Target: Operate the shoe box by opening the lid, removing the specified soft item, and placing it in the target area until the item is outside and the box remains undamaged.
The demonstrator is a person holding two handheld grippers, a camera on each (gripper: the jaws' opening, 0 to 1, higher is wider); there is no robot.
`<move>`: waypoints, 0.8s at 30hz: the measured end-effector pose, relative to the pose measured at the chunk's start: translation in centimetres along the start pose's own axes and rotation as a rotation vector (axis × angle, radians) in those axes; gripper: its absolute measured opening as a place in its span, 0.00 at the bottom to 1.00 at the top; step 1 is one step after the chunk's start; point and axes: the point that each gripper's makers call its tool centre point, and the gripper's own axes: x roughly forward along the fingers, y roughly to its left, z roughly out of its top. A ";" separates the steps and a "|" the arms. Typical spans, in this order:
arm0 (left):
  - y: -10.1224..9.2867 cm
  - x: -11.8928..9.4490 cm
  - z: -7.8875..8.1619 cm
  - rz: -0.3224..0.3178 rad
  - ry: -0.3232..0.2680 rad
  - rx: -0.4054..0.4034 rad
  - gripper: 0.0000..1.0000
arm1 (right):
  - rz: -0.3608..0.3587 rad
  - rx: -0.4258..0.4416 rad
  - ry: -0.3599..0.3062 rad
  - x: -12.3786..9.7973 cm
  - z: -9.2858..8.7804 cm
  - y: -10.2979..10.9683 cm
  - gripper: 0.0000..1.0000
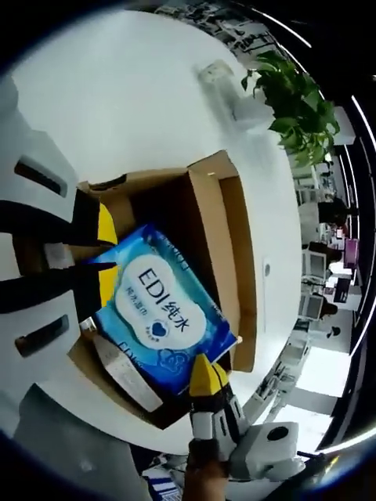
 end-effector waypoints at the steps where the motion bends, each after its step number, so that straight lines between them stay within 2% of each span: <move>1: -0.1 0.5 -0.2 -0.011 0.019 -0.003 0.07 | -0.001 0.002 0.000 0.0 0.0 0.0 0.00; 3: -0.1 1.2 -1.1 -0.021 0.079 -0.009 0.08 | -0.003 0.005 -0.001 -0.1 -0.1 -0.1 0.00; 5: 0.0 1.7 -1.2 -0.027 0.089 -0.009 0.10 | -0.005 0.008 -0.002 -0.1 -0.2 -0.2 0.00; 7: 0.4 2.5 -1.6 -0.027 0.124 -0.035 0.09 | -0.006 0.011 -0.003 -0.3 -0.4 -0.3 0.00; 20: -0.6 4.0 -2.0 -0.056 0.185 -0.026 0.07 | -0.012 0.061 -0.009 -0.9 -1.2 -1.2 0.00; 24: -0.7 4.3 -2.3 -0.067 0.203 -0.047 0.06 | -0.012 0.064 -0.010 -0.8 -1.3 -1.3 0.00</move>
